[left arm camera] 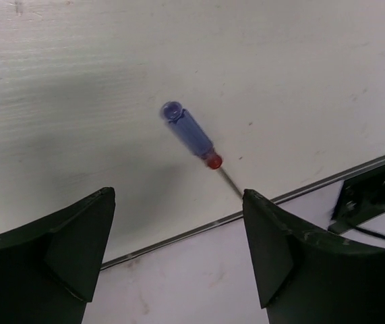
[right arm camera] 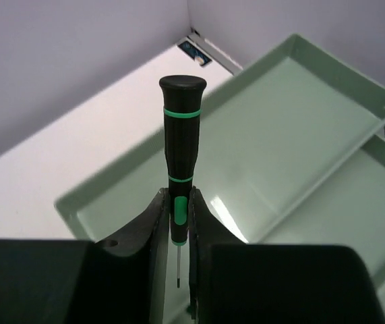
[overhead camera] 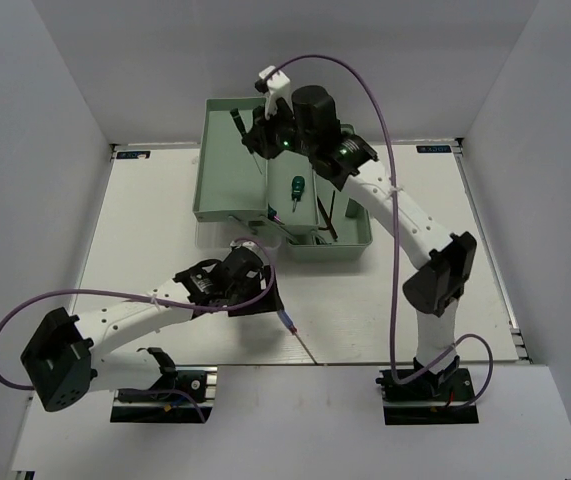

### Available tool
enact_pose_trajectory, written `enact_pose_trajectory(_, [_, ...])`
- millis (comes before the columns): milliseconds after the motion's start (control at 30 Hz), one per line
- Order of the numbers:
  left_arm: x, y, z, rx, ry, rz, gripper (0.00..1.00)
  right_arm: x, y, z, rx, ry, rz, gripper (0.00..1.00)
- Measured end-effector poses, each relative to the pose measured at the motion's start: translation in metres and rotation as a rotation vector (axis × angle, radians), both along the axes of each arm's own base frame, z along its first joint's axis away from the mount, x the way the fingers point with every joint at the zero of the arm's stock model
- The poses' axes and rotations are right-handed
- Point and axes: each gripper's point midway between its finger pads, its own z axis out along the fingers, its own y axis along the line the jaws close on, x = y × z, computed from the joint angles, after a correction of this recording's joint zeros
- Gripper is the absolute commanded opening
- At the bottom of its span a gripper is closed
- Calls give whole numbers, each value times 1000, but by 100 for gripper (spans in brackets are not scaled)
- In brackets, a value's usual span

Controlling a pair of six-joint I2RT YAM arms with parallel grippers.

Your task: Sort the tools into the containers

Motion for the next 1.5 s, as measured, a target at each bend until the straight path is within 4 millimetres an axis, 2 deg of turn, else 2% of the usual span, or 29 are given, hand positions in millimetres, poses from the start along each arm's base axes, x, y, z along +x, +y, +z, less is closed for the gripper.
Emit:
enact_pose_trajectory(33, [1,-3,0,-18,6,23,86,4,6,6,22,-8,4,0])
enact_pose_trajectory(100, [1,-7,0,-47,19,63,86,10,15,3,38,5,6,3])
enact_pose_trajectory(133, [2,-9,0,-58,31,88,86,12,19,-2,39,18,9,15])
enact_pose_trajectory(200, [1,-12,-2,-73,59,127,86,16,25,-21,27,62,6,30])
enact_pose_trajectory(233, [0,-14,-4,-78,74,146,86,18,27,-33,15,85,5,44])
enact_pose_trajectory(333, [-3,-18,-14,-61,135,196,86,17,29,-69,-28,156,5,55])
enact_pose_trajectory(433, [-4,-23,-24,-15,183,238,86,14,26,-95,-62,207,8,57])
enact_pose_trajectory(500, [-1,-29,-27,11,203,261,86,10,20,-103,-69,235,5,59])
enact_pose_trajectory(600, [3,-40,-30,28,210,281,86,1,-2,-103,-67,266,-9,60])
enact_pose_trajectory(667, [5,-45,-34,47,216,294,83,-9,-25,-91,-45,265,-24,60])
enact_pose_trajectory(833, [5,-54,-53,126,246,308,70,-39,-95,-60,18,234,-89,60])
enact_pose_trajectory(933, [-2,-52,-67,178,270,304,63,-46,-125,-44,61,204,-131,60])
enact_pose_trajectory(1000, [-4,-54,-67,183,272,301,57,-49,-139,-44,75,203,-153,60])
enact_pose_trajectory(1033, [-5,-53,-69,189,278,301,53,-49,-146,-47,79,213,-168,60])
enact_pose_trajectory(1067, [-5,-54,-70,194,281,302,43,-49,-152,-51,82,223,-180,60])
enact_pose_trajectory(1133, [-6,-56,-71,208,293,300,30,-49,-162,-63,76,252,-200,60])
enact_pose_trajectory(1167, [-5,-59,-71,209,293,298,20,-49,-168,-71,73,268,-213,58])
enact_pose_trajectory(1200, [-3,-64,-70,203,291,301,15,-49,-172,-78,68,284,-223,56])
enact_pose_trajectory(1267, [1,-72,-66,216,265,259,3,-49,-183,-90,59,309,-244,27])
enact_pose_trajectory(1300, [2,-75,-63,225,250,235,0,-50,-188,-96,49,320,-249,0])
enact_pose_trajectory(1400, [4,-94,-45,225,186,109,0,-61,-206,-116,16,356,-270,0])
enact_pose_trajectory(1500, [10,-127,-12,151,89,-63,0,-78,-227,-144,-45,402,-296,0])
